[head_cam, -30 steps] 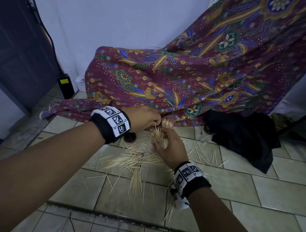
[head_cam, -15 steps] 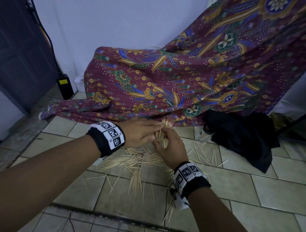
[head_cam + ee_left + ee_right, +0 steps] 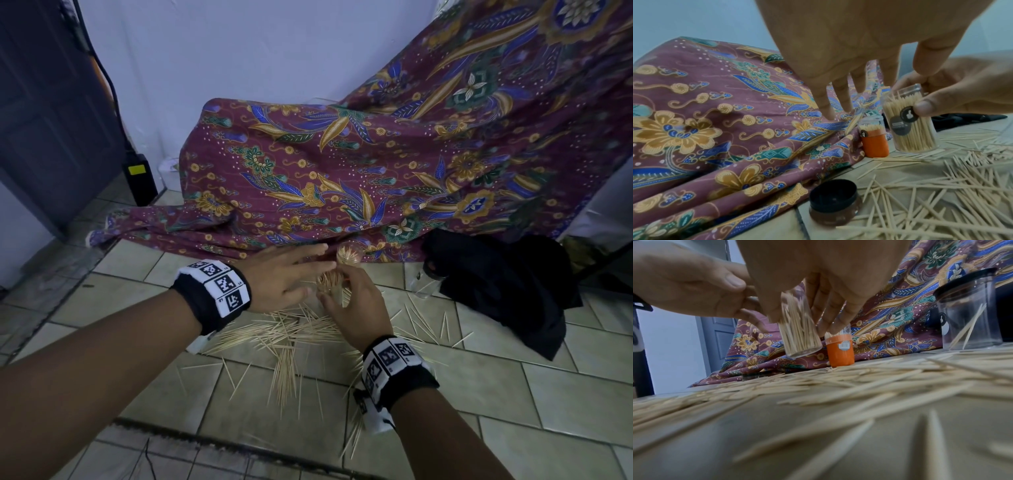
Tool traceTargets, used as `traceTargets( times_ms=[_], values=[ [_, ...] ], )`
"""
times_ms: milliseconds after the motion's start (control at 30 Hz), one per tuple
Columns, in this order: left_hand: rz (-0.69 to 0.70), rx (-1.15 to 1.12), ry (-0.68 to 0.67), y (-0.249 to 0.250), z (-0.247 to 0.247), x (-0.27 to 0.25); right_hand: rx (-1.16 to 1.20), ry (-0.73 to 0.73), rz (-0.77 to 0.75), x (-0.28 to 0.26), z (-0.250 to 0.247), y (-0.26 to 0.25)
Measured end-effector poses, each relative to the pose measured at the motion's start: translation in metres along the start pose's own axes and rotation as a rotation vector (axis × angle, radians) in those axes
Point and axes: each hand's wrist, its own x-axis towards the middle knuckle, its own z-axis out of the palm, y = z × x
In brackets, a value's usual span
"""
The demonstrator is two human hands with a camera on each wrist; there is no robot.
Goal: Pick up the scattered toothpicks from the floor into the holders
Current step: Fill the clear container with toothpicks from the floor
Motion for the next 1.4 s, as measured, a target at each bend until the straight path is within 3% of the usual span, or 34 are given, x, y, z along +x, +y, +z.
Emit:
traceTargets(
  times_ms=[133,433,700,867,1067,1200,1400],
  values=[
    [-0.023,0.016,-0.058,0.002,0.003,-0.003,0.010,-0.004,0.005,-0.001,0.001,0.000],
    [-0.060,-0.056,-0.006,-0.001,0.001,-0.006,0.012,0.001,0.004,0.000,0.001,0.000],
    [-0.022,-0.031,0.027,0.001,0.002,-0.006,0.006,-0.008,0.026,0.000,0.002,0.000],
    [0.023,-0.003,-0.046,0.004,0.001,-0.006,0.009,-0.018,0.027,0.000,0.002,0.000],
    [-0.060,-0.100,0.090,-0.008,0.000,-0.011,-0.002,-0.034,0.037,0.000,0.001,-0.001],
    [-0.194,-0.093,-0.010,-0.006,0.004,-0.029,-0.008,-0.042,0.032,-0.001,0.000,-0.003],
    [-0.446,0.003,-0.305,0.007,0.027,-0.055,-0.020,-0.074,0.021,-0.002,0.001,-0.007]
  ],
)
